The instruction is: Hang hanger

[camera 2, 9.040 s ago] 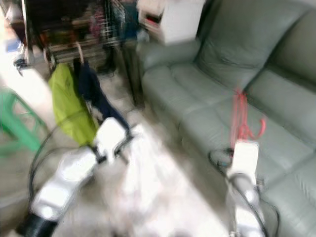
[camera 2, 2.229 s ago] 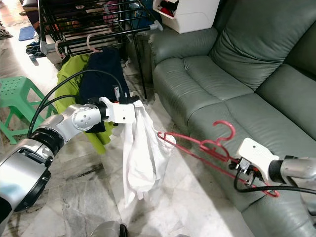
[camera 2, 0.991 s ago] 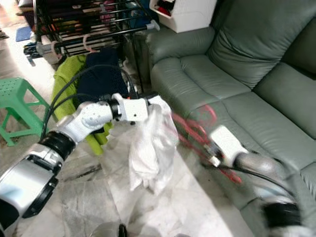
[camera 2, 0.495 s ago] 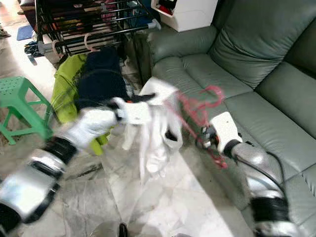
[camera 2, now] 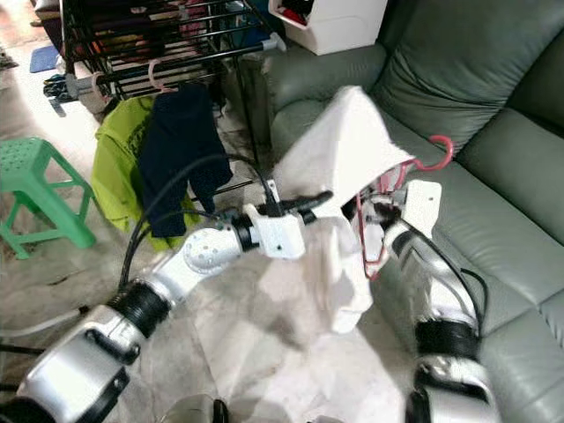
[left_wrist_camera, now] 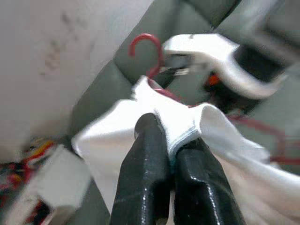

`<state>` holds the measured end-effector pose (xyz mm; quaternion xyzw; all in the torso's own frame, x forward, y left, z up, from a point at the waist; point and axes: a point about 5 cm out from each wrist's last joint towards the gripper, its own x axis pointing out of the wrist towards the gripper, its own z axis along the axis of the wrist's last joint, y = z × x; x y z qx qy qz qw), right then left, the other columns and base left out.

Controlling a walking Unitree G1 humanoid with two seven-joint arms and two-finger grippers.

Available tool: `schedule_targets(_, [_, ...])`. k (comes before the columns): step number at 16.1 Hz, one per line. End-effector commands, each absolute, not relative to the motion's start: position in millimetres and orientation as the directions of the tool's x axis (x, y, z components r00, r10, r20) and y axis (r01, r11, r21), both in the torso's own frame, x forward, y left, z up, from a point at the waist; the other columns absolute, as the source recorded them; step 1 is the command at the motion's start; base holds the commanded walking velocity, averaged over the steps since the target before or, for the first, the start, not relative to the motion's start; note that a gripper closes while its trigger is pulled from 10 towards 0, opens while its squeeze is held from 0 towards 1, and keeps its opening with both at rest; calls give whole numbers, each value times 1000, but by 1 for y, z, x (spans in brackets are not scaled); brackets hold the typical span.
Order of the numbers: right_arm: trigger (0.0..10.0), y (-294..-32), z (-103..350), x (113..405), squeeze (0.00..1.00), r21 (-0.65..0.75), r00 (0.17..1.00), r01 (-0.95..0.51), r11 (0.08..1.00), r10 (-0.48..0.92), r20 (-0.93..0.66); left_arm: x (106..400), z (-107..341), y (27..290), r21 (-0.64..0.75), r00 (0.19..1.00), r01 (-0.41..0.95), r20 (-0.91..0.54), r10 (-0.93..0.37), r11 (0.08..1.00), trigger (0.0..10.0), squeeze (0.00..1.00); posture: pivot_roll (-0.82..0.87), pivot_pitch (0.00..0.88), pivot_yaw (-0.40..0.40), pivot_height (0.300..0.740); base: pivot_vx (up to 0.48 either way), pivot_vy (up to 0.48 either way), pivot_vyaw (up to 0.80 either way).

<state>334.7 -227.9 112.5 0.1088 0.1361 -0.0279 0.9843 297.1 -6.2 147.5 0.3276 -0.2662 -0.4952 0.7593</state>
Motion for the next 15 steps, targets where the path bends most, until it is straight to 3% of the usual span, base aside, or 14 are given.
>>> schedule_targets(1, [10000, -226, 148, 351, 0, 267, 986, 121, 956, -84, -145, 281, 133, -15, 746, 312, 628, 19, -950, 221, 10000, 0, -86, 0, 12, 740, 0, 0, 0])
schedule_targets(3, [10000, -219, 154, 354, 0, 303, 989, 110, 947, -74, -128, 277, 126, -16, 733, 328, 641, 5, -945, 227, 10000, 0, -86, 0, 12, 740, 0, 0, 0])
schedule_targets(4, [10000, -203, 154, 353, 0, 287, 992, 15, 958, 22, -125, 278, 125, -16, 745, 351, 624, 3, -937, 236, 10000, 0, -88, 0, 3, 740, 0, 0, 0])
schedule_targets(5, [10000, -177, 144, 347, 0, 158, 968, -153, 976, 180, -177, 286, 132, -15, 749, 405, 594, 37, -914, 293, 10000, 0, -86, 0, 5, 740, 0, 0, 0])
schedule_targets(8, [10000, -158, 122, 328, 0, 43, 881, -359, 932, 354, -314, 303, 150, -8, 765, 495, 509, 115, -861, 395, 10000, 0, -85, 0, 7, 740, 0, 0, 0])
schedule_targets(10, [10000, -162, 115, 311, 0, -7, 802, -498, 867, 457, -383, 313, 158, 1, 781, 538, 457, 138, -832, 425, 10000, 0, -86, 0, 8, 740, 0, 0, 0])
schedule_targets(14, [10000, -203, 126, 316, 0, -223, 883, -417, 881, 334, -330, 305, 139, 8, 759, 503, 542, 51, -863, 361, 10000, 0, -93, 0, 15, 740, 0, 0, 0])
schedule_targets(15, [10000, -205, 129, 316, 0, -208, 886, -412, 887, 337, -317, 300, 129, 11, 740, 483, 589, 0, -875, 325, 10000, 455, -90, 0, 14, 740, 0, 0, 0])
